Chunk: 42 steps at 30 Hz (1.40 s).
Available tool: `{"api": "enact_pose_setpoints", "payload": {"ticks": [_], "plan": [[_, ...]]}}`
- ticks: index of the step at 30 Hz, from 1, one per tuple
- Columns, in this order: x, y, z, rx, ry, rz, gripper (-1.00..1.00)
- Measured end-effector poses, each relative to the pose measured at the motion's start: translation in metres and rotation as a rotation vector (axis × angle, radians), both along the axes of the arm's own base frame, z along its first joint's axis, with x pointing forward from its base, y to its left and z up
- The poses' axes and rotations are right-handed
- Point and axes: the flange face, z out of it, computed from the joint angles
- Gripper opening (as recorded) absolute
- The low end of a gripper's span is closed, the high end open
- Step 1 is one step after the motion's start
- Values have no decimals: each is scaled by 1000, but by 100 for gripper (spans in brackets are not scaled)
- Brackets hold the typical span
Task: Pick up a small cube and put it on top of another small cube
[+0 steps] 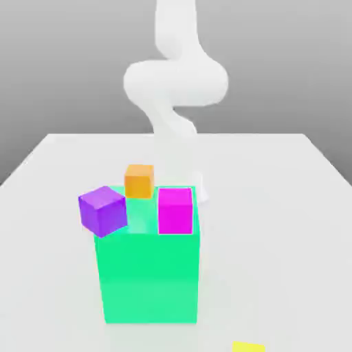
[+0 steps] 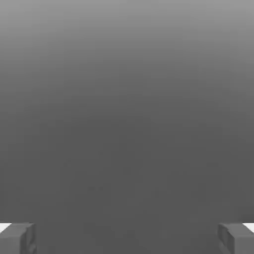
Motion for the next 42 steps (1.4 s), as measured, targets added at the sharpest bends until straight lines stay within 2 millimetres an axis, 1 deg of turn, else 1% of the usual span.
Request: {"api": "enact_pose_setpoints", "payload": {"ticks": [4,8,12,16,19,23,26,29,33,34,39,40,41,42], "plan": [[50,12,-51,22,102,-9,0],[91,25,-106,37,200,-20,0],[124,40,-168,49,298,-32,0],[148,55,-234,55,396,-47,0],[160,69,-286,55,469,-55,0],[168,82,-357,53,565,-76,0],[168,91,-412,49,638,-93,0],[162,101,-467,41,709,-110,0],[159,105,-530,37,736,-117,0],[159,105,-544,37,737,-117,-100],[159,105,-544,38,736,-117,-100],[158,105,-552,38,737,-117,-100],[159,105,-548,37,737,-117,-100],[159,105,-538,37,737,-117,-100]]}}
